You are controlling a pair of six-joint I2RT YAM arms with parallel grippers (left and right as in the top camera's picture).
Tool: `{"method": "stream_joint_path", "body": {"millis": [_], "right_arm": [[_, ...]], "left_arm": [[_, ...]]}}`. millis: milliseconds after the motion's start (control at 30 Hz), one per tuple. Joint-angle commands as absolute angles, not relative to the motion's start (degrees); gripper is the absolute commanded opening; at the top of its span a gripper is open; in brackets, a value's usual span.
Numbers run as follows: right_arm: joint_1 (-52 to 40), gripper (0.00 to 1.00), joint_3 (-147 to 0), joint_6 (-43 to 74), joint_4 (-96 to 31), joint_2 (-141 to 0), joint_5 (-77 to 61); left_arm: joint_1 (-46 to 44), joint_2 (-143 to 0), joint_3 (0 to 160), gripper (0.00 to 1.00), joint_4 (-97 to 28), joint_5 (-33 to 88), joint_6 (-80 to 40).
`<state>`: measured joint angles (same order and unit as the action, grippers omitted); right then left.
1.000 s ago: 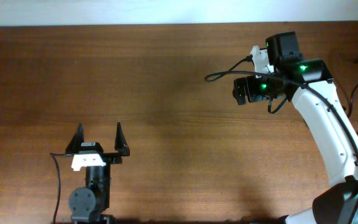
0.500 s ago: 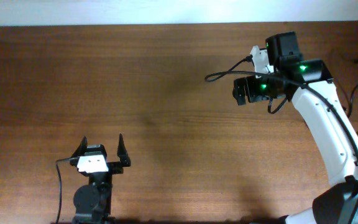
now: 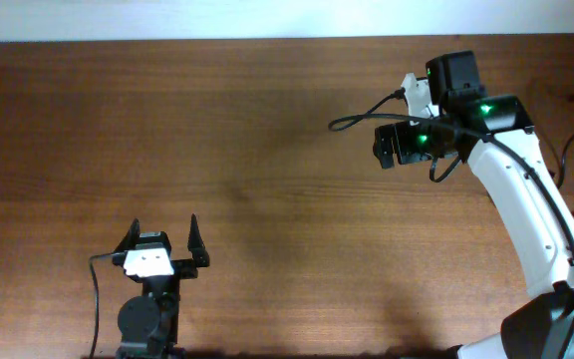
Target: Untangle cables
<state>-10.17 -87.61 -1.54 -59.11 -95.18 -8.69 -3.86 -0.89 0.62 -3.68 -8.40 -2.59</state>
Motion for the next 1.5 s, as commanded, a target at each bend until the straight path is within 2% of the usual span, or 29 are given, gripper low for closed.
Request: {"method": "stream_joint_path", "body": {"millis": [0, 300, 433, 633, 800, 933, 1467], "right_arm": [[-10.5, 0.98, -87.64, -1.5, -59.09, -94.13, -8.4], [-10.48, 0.98, -87.64, -2.76, -58.78, -91.61, -5.41], [-10.48, 0.98, -83.15, -2.55, -47.97, -85.56, -7.81], [-10.48, 0.98, -62.94, -2.55, -30.15, -73.41, -10.15], [-10.48, 0.98, -32.8, -2.57, 0.25, -59.2, -9.93], [-10.48, 0.98, -18.61, -2.59, 11.53, -51.57, -9.89], [-10.44, 0.98, -0.32, -2.59, 14.09, -33.5, -6.87]], "left_arm": [[-3.97, -0.3, 0.51, 0.99, -4.01, -8.4, -1.3], [-3.97, -0.3, 0.51, 0.99, -3.99, -8.4, -1.3], [-3.97, -0.3, 0.51, 0.99, -3.99, -8.4, -1.3], [-3.97, -0.32, 0.51, 0.99, -3.99, -8.4, -1.3], [-3.97, -0.34, 0.51, 0.99, -3.99, -8.4, -1.3], [-3.97, -0.34, 0.51, 0.99, -3.99, -8.4, -1.3], [-3.97, -0.34, 0.51, 0.99, -4.01, -8.4, -1.3]]}}
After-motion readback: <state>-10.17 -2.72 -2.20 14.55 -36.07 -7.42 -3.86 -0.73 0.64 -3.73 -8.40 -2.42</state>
